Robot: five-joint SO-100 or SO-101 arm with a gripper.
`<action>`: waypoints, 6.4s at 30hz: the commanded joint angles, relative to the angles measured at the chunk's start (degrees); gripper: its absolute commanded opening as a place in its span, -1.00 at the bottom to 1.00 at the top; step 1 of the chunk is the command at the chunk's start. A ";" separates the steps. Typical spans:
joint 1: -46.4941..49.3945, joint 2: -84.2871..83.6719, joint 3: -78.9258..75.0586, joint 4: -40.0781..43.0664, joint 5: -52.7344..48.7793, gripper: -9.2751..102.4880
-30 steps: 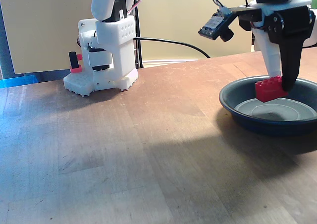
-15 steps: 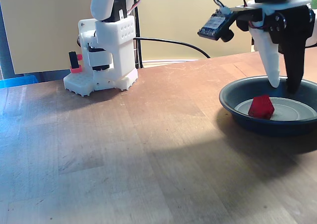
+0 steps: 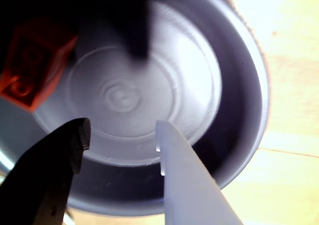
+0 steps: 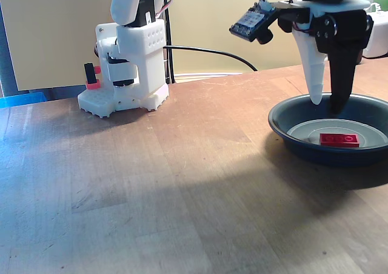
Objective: Grasp a lego block and put it in the bin.
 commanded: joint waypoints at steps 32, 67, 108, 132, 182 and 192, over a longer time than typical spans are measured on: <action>33.66 25.66 12.30 5.45 -49.83 -0.84; 52.12 60.56 75.67 -34.54 -58.36 -0.84; 52.03 98.26 107.75 -34.72 -49.66 -0.84; 52.12 113.91 116.63 -30.15 -49.75 -0.84; 52.38 113.91 116.63 -29.36 -40.08 -0.84; 53.09 113.99 116.63 -29.36 -39.99 -0.84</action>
